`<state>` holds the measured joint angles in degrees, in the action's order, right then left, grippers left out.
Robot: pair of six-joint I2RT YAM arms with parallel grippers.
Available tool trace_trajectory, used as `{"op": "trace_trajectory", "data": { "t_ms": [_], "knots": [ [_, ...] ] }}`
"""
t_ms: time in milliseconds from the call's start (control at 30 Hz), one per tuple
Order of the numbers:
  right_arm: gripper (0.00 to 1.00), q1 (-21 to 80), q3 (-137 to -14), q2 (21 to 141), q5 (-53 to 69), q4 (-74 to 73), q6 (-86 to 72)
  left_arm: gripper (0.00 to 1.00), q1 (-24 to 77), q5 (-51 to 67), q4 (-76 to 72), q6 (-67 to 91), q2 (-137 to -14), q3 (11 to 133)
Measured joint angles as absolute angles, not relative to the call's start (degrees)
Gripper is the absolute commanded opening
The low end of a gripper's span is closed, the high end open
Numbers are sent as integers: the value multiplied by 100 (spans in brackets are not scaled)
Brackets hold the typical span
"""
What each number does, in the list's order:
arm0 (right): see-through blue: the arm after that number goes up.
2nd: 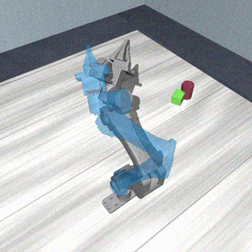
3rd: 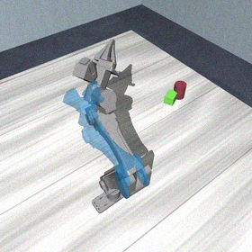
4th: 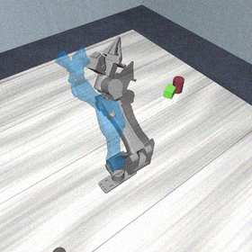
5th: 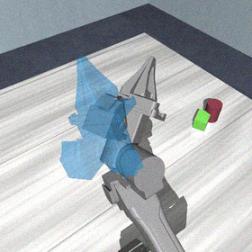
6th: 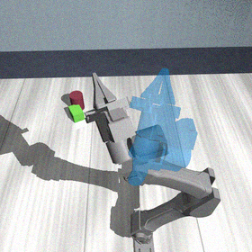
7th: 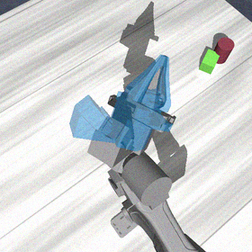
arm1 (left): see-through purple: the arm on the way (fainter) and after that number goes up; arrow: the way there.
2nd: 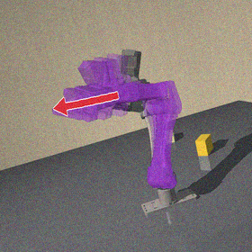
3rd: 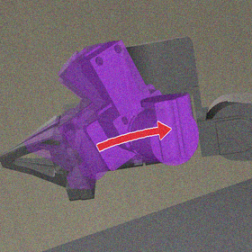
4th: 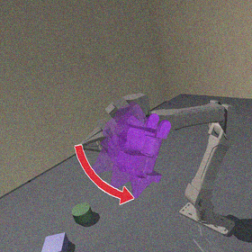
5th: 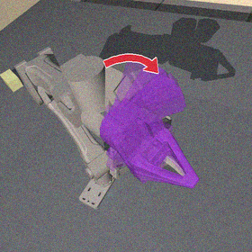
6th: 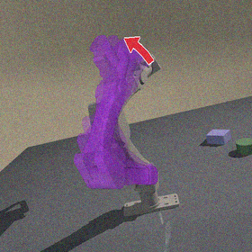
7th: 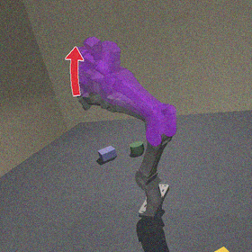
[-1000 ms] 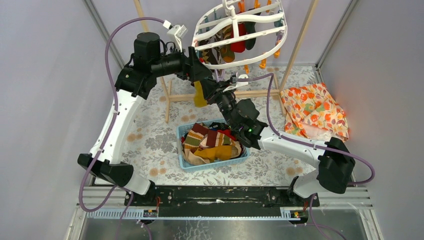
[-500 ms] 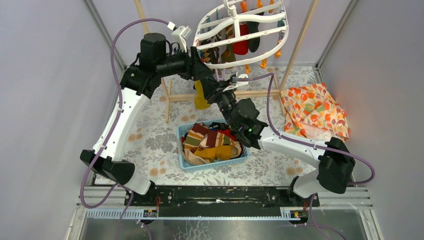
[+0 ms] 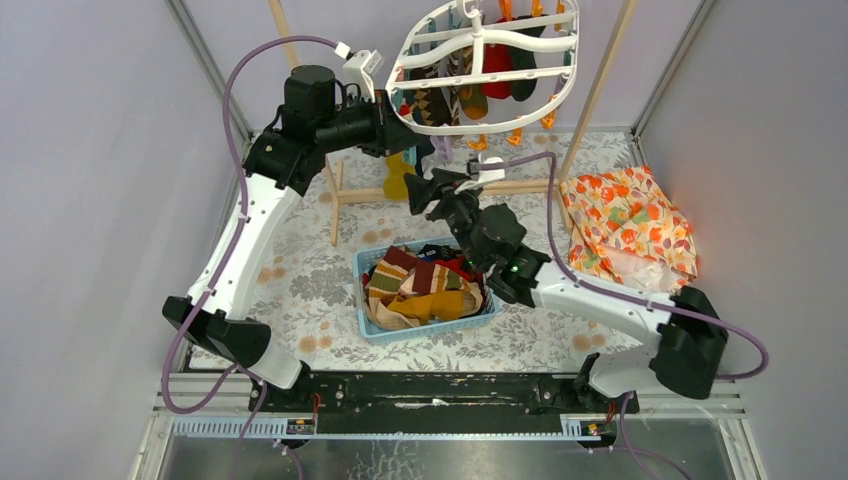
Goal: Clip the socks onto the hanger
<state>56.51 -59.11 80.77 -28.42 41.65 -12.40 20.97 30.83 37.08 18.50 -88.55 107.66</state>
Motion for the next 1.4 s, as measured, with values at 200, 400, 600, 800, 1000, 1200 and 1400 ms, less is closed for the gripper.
{"op": "trace_trajectory", "data": {
  "t_ms": [200, 400, 600, 800, 1000, 1200, 1400],
  "knots": [
    [70, 5653, -5124, 6869, -2936, 3194, -1546, 6, 2097, 3041, 3723, 1763, -8790, 10766],
    [70, 5658, -4263, 5964, -2324, 2010, -2147, 6, 2097, 3041, 3730, 1675, -8720, 10766],
    [71, 5658, -3865, 6462, -1507, 1216, -2714, 6, 2097, 3044, 3743, 1590, -8713, 10766],
    [72, 5662, -3820, 7214, -1122, 1055, -2609, 6, 2097, 3072, 3811, 1522, -8713, 10766],
    [71, 5566, -4032, 7618, -827, 882, -1717, 8, 2097, 3120, 3830, 1455, -8711, 10766],
    [69, 4945, -4587, 7981, 504, 790, -729, 8, 2097, 3214, 3835, 1428, -8702, 10766],
    [69, 4768, -5179, 8484, 1577, 432, -27, 8, 2097, 3267, 3863, 1354, -8702, 10766]
  ]
}}
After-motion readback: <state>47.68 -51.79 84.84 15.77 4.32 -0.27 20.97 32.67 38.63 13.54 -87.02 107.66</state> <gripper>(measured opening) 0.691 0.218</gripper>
